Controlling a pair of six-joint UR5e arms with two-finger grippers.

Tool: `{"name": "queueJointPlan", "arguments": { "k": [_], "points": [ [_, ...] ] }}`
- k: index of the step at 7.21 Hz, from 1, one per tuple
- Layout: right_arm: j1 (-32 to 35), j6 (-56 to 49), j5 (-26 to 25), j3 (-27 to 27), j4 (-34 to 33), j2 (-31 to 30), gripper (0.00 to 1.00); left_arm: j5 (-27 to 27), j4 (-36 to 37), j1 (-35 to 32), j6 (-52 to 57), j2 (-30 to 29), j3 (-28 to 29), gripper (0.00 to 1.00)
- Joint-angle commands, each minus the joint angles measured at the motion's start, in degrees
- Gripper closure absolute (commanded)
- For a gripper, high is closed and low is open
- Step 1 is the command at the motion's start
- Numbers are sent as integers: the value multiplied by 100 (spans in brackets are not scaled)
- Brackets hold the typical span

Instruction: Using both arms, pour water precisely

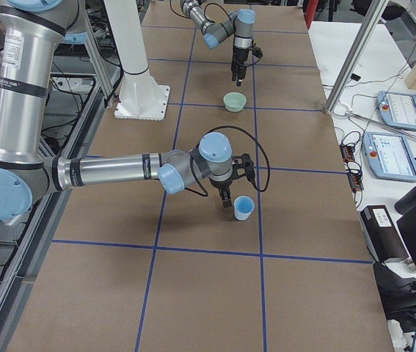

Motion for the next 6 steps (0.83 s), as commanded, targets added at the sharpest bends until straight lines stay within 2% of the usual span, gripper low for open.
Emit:
{"name": "queueJointPlan", "arguments": {
  "k": [1,3,4,5,6],
  "points": [
    [-413,33,-694,-493,1953,-367,1,13,-1,-35,-4,188,-257,12],
    [-423,86,-740,-1511,3683,-316,1,22,-1,-70,-4,188,-257,9],
    [-441,138,-1002,-2038,4615,-272,1,22,-1,-70,-4,188,-257,9],
    [-450,321,-1161,-2287,4981,-193,1,22,-1,-79,-4,180,-257,9],
    [-458,471,-1162,-2298,5011,-149,1,22,-1,-71,-4,188,-257,8]
  ]
}}
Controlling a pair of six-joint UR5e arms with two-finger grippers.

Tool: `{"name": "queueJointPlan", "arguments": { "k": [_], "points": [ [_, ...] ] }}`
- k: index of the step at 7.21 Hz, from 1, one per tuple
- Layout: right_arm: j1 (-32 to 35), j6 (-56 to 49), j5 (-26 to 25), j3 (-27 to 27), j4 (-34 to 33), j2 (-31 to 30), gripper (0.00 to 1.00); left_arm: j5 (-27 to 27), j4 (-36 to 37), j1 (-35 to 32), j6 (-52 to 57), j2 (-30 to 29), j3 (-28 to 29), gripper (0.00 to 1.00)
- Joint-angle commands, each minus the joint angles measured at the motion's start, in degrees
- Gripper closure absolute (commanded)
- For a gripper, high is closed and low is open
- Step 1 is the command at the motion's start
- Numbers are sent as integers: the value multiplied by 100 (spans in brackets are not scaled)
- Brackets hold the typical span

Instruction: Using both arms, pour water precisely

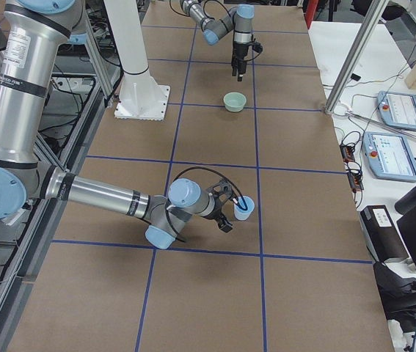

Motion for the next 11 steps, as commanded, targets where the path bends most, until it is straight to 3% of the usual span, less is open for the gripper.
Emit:
{"name": "queueJointPlan", "arguments": {
  "k": [1,3,11],
  "points": [
    [-12,179,-102,-216,484,74,1,0,0,2,0,4,-9,8],
    [-39,188,-76,-444,600,301,6,9,9,-7,0,4,-9,8],
    [-636,389,-172,-883,574,829,2,0,9,-7,0,39,-9,7]
  ]
}}
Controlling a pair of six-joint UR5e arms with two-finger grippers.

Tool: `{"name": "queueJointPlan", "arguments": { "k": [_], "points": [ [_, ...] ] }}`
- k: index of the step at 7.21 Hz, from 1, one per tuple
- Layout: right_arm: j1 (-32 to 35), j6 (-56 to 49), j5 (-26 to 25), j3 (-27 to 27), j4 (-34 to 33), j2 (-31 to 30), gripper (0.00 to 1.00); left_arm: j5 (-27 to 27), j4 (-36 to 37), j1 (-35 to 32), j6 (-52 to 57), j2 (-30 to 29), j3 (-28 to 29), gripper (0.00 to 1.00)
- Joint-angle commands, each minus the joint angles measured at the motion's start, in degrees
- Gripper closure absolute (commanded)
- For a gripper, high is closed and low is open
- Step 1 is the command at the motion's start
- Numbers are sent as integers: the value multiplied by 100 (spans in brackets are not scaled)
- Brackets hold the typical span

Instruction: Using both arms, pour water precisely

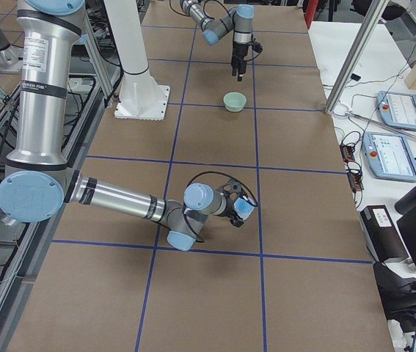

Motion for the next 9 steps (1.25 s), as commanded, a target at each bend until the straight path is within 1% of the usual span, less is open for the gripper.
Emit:
{"name": "queueJointPlan", "arguments": {
  "k": [1,7,9],
  "points": [
    [-87,126,-10,-166,8,137,2,0,0,5,0,-1,0,7],
    [-175,126,-116,-254,0,305,2,0,0,-4,0,-1,-9,7],
    [-254,126,-343,-264,-9,357,2,0,0,-13,0,7,-18,7]
  ]
}}
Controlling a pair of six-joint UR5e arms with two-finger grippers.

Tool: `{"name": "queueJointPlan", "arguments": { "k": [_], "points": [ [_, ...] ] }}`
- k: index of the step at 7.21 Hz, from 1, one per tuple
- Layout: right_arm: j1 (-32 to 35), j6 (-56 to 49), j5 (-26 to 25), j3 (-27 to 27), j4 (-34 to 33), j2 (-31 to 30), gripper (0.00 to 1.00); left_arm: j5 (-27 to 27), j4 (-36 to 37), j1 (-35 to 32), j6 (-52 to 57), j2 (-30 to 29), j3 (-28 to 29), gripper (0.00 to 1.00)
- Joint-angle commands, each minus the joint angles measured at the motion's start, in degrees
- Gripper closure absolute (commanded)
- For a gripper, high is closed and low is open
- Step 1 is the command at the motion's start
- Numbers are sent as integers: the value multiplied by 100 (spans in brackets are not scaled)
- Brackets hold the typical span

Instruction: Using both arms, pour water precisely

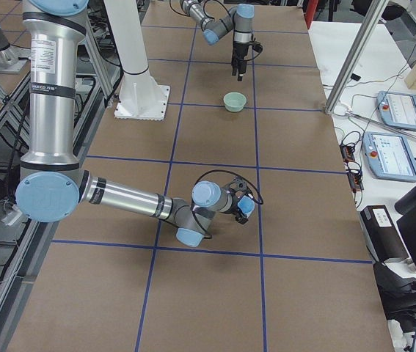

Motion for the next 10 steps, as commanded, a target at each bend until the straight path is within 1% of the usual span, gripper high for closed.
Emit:
{"name": "queueJointPlan", "arguments": {
  "k": [1,5,6,7,8,9,10],
  "points": [
    [-62,0,-162,-47,-7,106,2,0,0,-3,0,7,-12,7],
    [-71,0,-285,-170,2,256,4,9,0,-12,0,7,-12,7],
    [-71,0,-285,-196,2,300,7,9,0,-12,0,7,-12,6],
    [-71,8,-285,-214,-7,326,25,9,0,-12,0,7,-12,6],
    [-71,0,-268,-214,2,327,54,9,0,-12,0,7,-21,6],
    [-71,-9,-259,-136,11,379,81,9,0,-20,0,7,-30,6],
    [-71,17,-259,-91,2,510,100,0,0,-47,0,-1,-30,6]
  ]
}}
